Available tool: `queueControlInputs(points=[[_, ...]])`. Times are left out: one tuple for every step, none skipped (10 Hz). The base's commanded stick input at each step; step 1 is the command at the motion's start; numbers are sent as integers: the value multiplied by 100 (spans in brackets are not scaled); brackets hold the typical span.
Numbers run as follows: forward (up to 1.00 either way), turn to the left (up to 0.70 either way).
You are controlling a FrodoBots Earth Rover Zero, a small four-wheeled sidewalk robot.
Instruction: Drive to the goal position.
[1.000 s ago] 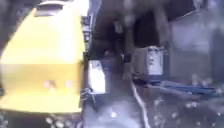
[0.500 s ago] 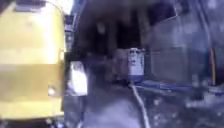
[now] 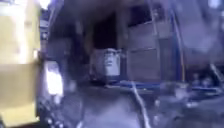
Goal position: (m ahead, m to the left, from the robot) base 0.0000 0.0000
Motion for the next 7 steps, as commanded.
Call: queueControlInputs(points=[[0,-45],[0,-45],[0,-45],[0,-45],[0,-45],[0,-45],[0,-45]])
